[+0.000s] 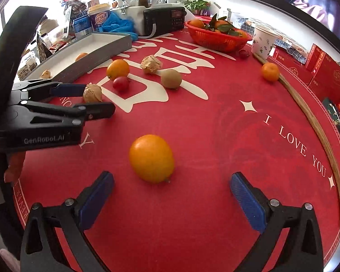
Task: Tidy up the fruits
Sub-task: 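Grasp another orange with the right tool while the left grasps a husked fruit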
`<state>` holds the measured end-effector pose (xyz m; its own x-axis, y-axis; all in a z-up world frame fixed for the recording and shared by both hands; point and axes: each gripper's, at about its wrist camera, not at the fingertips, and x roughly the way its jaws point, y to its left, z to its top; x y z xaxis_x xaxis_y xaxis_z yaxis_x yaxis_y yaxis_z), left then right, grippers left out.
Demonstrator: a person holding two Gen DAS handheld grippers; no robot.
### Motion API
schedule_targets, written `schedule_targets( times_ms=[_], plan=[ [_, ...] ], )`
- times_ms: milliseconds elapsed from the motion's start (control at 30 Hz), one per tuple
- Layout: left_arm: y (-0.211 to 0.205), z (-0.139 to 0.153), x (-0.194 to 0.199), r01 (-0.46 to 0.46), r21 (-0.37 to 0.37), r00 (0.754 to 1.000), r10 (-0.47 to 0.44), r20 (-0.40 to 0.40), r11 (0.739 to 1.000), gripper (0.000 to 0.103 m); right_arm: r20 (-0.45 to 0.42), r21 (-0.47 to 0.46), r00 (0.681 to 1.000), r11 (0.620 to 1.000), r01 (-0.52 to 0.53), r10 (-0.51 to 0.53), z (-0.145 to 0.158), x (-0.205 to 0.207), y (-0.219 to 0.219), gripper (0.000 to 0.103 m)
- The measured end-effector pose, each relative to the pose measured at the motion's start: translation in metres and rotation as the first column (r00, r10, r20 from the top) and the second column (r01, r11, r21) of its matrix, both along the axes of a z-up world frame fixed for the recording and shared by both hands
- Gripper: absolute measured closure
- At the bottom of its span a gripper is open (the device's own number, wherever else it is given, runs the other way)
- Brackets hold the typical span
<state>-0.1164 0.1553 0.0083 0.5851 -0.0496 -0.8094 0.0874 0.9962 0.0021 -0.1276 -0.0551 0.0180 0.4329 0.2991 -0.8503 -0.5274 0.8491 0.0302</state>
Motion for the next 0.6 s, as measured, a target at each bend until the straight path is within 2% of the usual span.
schedule_targets(
  times_ms=[267,367,400,467,500,533,600],
  plan=[
    [-0.004,0.000,0.003,-0.022,-0.001,1.000,0.022,0.008,1.000,0.036,-0.005,-0.009,0.999,0.998,0.054,-0.054,0.000,0.008,0.006,0.000],
    [-0.006,0.001,0.002,-0.024,-0.002,1.000,0.024,0.011,1.000,0.048,-0.001,-0.008,0.998,0.998,0.059,-0.059,0.000,0.010,0.010,0.001],
    [-0.007,0.002,0.001,-0.020,-0.003,1.000,0.020,0.012,1.000,0.058,0.006,-0.007,0.998,0.998,0.058,-0.058,0.000,0.010,0.011,0.004],
    [-0.009,0.003,0.001,-0.014,-0.004,1.000,0.014,0.016,1.000,0.071,0.025,0.007,0.999,0.999,0.048,-0.048,0.004,0.007,0.014,0.026],
    [-0.009,0.003,0.002,-0.011,-0.005,1.000,0.011,0.019,1.000,0.077,0.032,0.012,0.998,0.999,0.045,-0.045,0.006,0.007,0.015,0.031],
    [-0.010,0.003,0.002,-0.013,-0.006,1.000,0.013,0.021,1.000,0.077,0.037,0.015,0.998,0.999,0.046,-0.046,0.006,0.007,0.016,0.038],
    [-0.007,0.003,0.001,-0.022,-0.026,0.999,0.023,0.025,0.999,0.077,0.044,0.027,0.998,0.998,0.052,-0.053,0.008,0.008,0.015,0.062]
  ],
)
